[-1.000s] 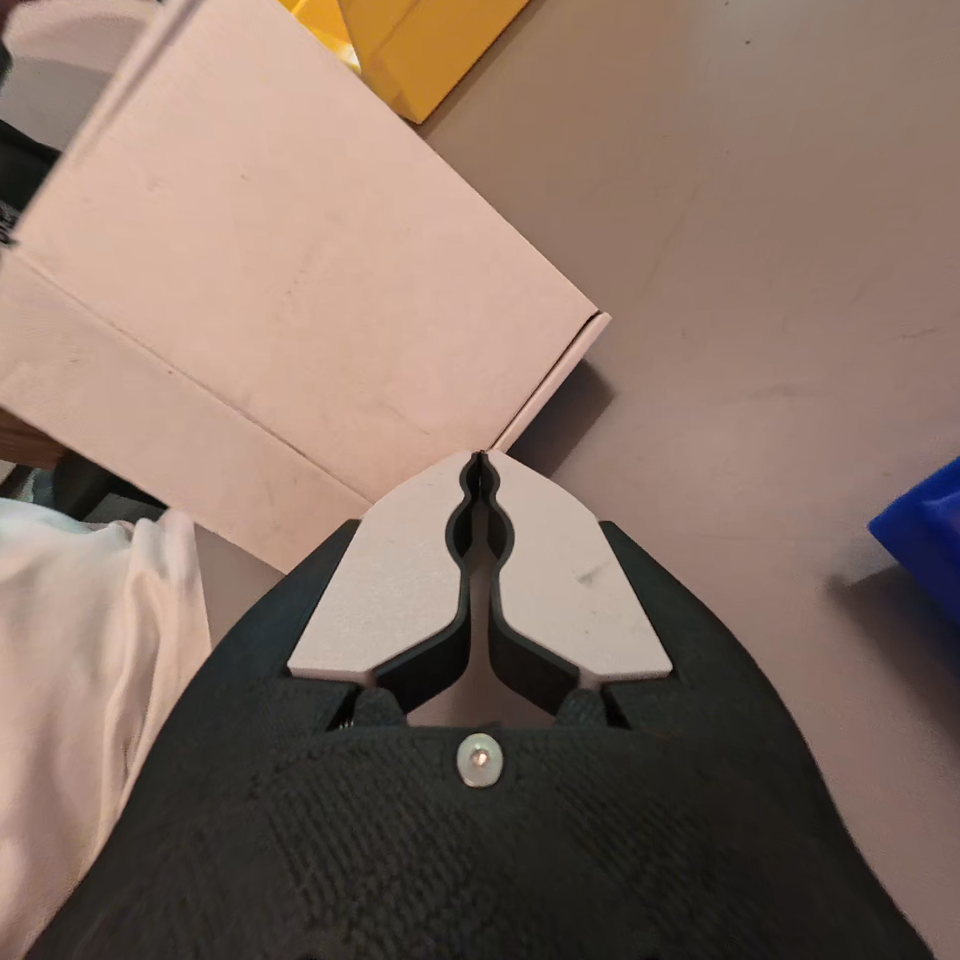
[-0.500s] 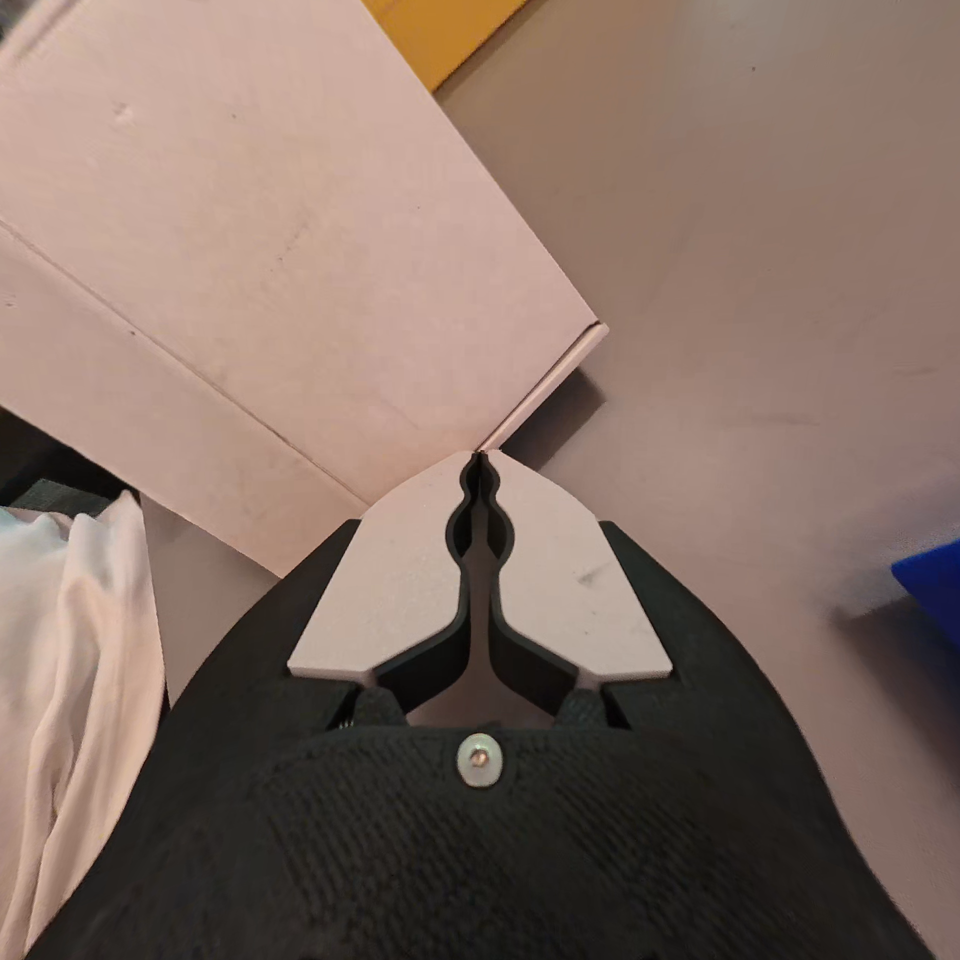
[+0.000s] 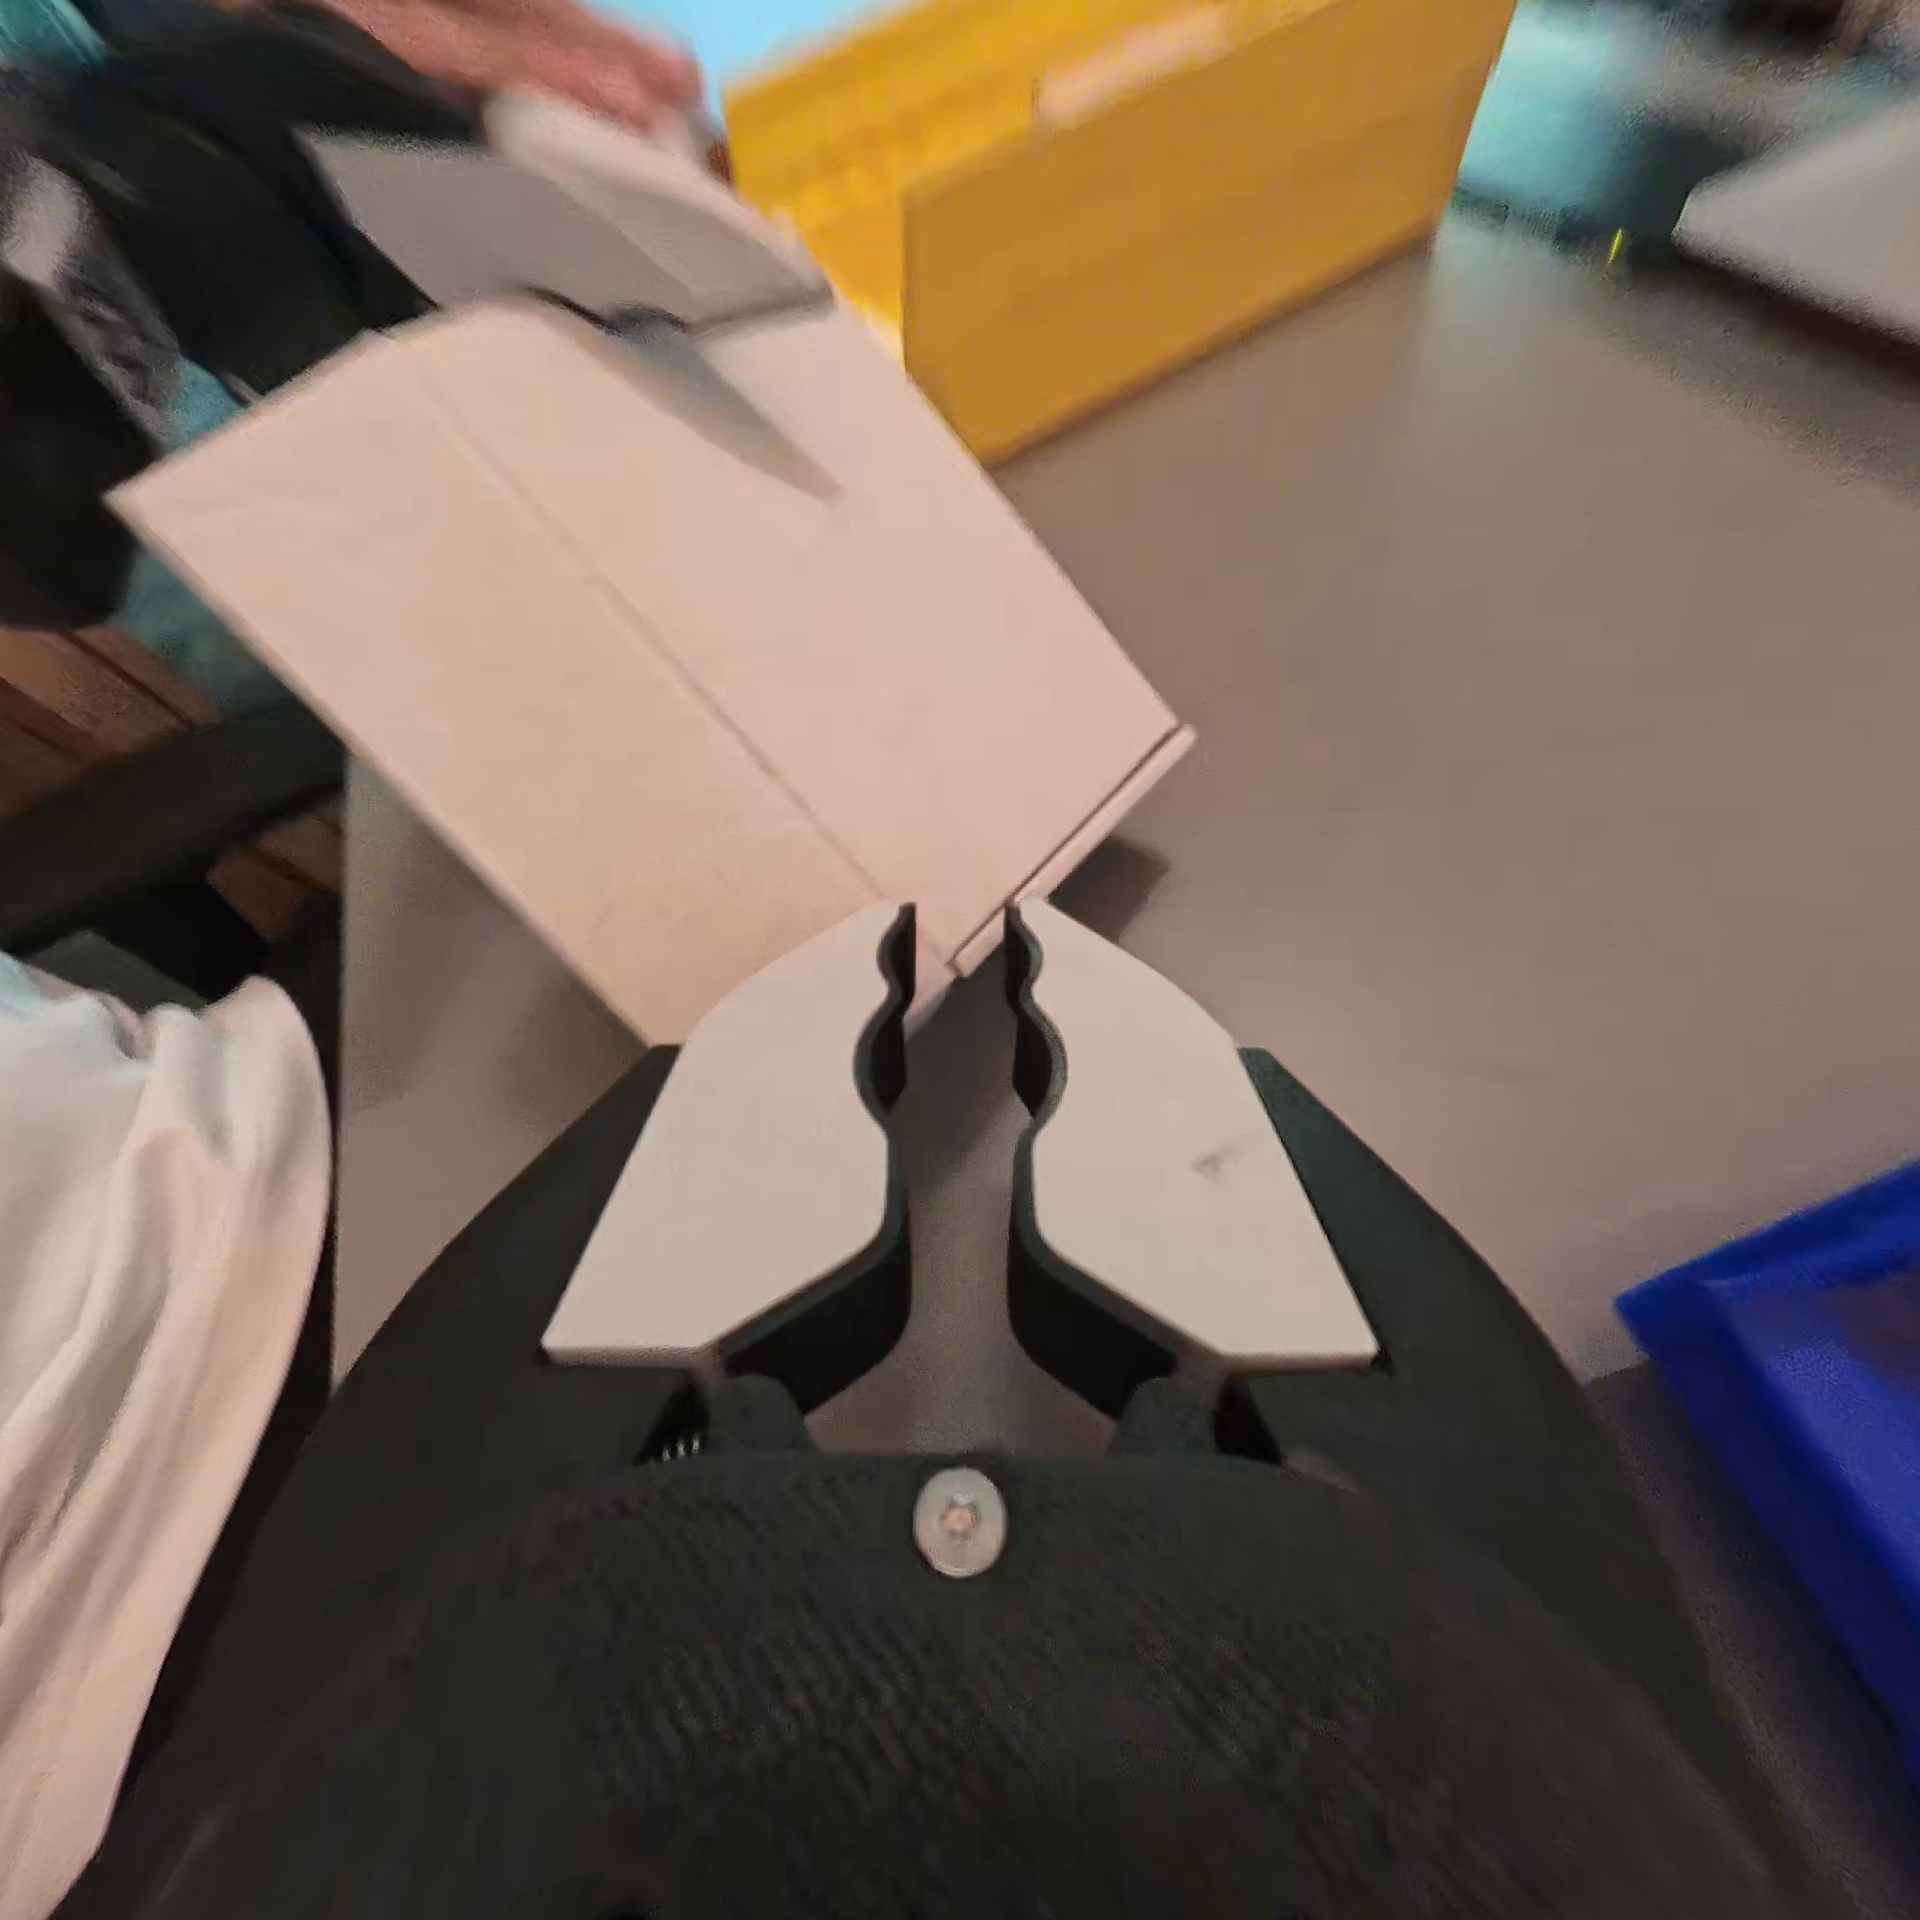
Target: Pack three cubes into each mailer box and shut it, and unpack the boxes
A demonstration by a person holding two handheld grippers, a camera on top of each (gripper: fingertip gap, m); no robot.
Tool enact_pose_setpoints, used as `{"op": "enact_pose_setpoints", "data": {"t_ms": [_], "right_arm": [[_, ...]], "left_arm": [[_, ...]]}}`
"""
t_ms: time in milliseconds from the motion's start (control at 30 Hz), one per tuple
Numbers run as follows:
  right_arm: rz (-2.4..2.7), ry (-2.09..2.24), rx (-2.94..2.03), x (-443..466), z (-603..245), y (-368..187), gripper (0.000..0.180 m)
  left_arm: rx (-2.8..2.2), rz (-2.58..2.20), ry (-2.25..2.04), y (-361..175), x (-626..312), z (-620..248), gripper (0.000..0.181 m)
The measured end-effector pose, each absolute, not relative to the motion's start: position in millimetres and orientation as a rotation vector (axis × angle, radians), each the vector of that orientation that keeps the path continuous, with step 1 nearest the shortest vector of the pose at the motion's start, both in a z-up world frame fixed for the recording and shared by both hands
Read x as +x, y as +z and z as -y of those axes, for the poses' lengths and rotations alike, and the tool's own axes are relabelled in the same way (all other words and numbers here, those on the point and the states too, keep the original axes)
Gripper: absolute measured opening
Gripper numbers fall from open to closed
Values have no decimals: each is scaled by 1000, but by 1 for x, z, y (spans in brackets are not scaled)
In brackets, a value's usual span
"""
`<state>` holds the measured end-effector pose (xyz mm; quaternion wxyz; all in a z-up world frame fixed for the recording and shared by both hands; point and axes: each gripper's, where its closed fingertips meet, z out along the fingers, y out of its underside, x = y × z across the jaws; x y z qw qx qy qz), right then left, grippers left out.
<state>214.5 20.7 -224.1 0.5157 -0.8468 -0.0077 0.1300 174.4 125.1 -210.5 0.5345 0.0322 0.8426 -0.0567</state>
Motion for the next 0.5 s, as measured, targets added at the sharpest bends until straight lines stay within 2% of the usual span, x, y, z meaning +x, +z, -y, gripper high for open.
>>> {"op": "enact_pose_setpoints", "data": {"t_ms": [33, 167, 267, 367, 500], "right_arm": [[14, 296, -1955, 218, -17, -206, 18], [-14, 227, -1676, 230, 13, -138, 22], [-12, 160, -1616, 232, 24, -118, 23], [-63, 65, -1662, 240, 16, -125, 23], [-93, 37, -1774, 238, -8, -153, 25]], "left_arm": [[-72, -1997, -253, -204, 175, -129, 84], [-782, -1937, -927, -198, 170, -131, 84], [-1110, -1897, -1277, -217, 165, -125, 83], [-1215, -1917, -1370, -245, 162, -119, 83], [-1202, -1966, -1221, -268, 162, -117, 84]]}}
